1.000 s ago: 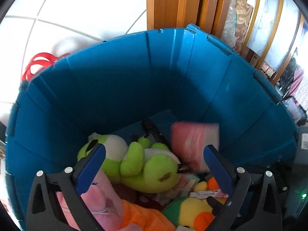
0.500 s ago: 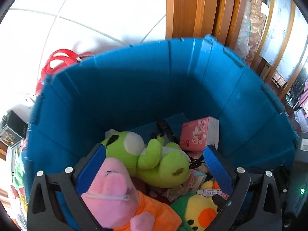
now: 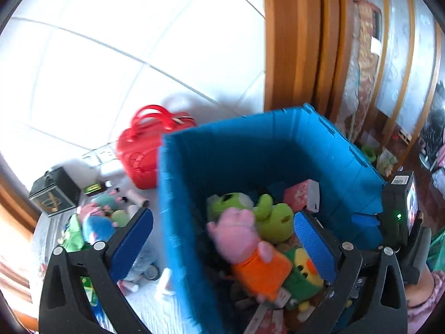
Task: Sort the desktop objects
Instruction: 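Withdraw both open tools from the crate back over the pile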
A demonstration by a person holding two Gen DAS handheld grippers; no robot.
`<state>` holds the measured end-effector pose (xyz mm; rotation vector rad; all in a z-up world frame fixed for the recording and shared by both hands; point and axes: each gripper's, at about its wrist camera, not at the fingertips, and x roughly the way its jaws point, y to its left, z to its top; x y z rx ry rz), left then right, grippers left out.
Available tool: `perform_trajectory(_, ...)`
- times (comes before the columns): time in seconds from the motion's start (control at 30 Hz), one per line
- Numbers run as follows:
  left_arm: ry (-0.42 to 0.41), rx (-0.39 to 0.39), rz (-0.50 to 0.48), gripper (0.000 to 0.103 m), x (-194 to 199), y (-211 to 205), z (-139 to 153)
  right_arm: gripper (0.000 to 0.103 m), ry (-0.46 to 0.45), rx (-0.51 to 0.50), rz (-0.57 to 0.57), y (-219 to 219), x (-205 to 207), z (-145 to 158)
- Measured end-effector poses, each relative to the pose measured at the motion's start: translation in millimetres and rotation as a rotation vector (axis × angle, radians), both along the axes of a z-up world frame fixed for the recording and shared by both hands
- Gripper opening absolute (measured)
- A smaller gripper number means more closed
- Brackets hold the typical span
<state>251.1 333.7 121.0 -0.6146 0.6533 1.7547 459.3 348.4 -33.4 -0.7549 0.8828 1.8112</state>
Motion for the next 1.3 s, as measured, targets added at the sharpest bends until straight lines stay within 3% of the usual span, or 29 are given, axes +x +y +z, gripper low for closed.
perform_trajectory(0.33,-0.022,0.108,0.093,0.103,-77.9,-122.4,22.6,0.103,0.053,0.184,0.102,-76.7,-65.2,77.9)
perform_trajectory(0.53,-0.011,0.142,0.123,0.103,-130.3,-198.3,8.4,0.103,0.089,0.26,0.149,-130.5,-128.1,112.7)
perform_trajectory(0.7,0.024,0.159,0.192,0.103,-197.0,-276.0,-9.0,0.103,0.111,0.303,0.186,-171.4,-208.7,125.2)
perform_trajectory(0.9,0.07,0.12,0.273,0.103,-275.8,-340.4,-43.6,0.103,0.145,0.267,0.201,-197.8,-299.6,107.0)
perform_trajectory(0.97,0.052,0.094,0.321,0.103,-302.0,-353.2,-59.2,0.103,0.131,0.243,0.205,-201.9,-319.1,95.6)
perform_trajectory(1.17,-0.128,0.003,0.386,0.103,-362.2,-376.9,-128.1,0.103,0.075,0.181,0.204,-197.3,-357.8,50.3)
perform_trajectory(1.3,-0.221,-0.06,0.472,0.103,-390.2,-389.1,-184.0,0.103,0.039,0.108,0.222,-181.0,-374.3,3.8)
